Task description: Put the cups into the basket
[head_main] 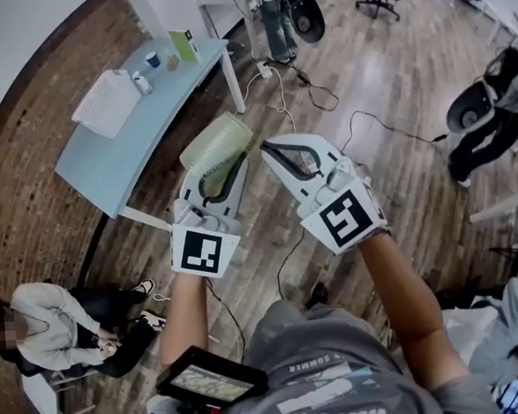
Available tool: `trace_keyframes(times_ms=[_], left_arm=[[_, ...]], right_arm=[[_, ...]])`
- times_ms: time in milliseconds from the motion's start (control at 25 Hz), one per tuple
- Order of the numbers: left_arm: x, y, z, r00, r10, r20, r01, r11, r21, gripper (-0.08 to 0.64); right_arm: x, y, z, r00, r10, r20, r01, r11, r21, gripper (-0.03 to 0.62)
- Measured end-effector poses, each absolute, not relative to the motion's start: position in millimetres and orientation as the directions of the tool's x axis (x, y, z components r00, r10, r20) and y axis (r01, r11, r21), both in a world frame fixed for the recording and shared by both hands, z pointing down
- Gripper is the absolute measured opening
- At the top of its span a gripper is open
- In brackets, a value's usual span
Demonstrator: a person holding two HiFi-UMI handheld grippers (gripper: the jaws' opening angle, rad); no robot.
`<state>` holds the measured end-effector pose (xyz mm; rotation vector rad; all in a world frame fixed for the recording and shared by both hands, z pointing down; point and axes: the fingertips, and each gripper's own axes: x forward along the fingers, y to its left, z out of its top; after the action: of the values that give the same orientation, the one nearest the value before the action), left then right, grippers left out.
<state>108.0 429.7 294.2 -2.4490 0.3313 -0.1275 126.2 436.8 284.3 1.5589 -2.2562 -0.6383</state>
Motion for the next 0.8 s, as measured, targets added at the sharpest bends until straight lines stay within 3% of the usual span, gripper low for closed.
trace_keyframes(times_ms=[400, 800], left_arm=[[122.4, 300.3, 295.8, 0.945, -0.327, 0.024, -0.244, -0.748, -0.618, 0.026], [123.1, 161.5, 282.8, 0.960, -0.279, -0.008, -0.229, -0.772, -0.592, 0.026]], right_arm=[[141.0, 310.7, 287.7, -0.393, -0.919, 0.045, -0.773, 0.356, 0.525, 0.012], [127.9, 161.7, 271.3, -0.392, -0.920, 0.009, -0.776, 0.336, 0.533, 0.012]])
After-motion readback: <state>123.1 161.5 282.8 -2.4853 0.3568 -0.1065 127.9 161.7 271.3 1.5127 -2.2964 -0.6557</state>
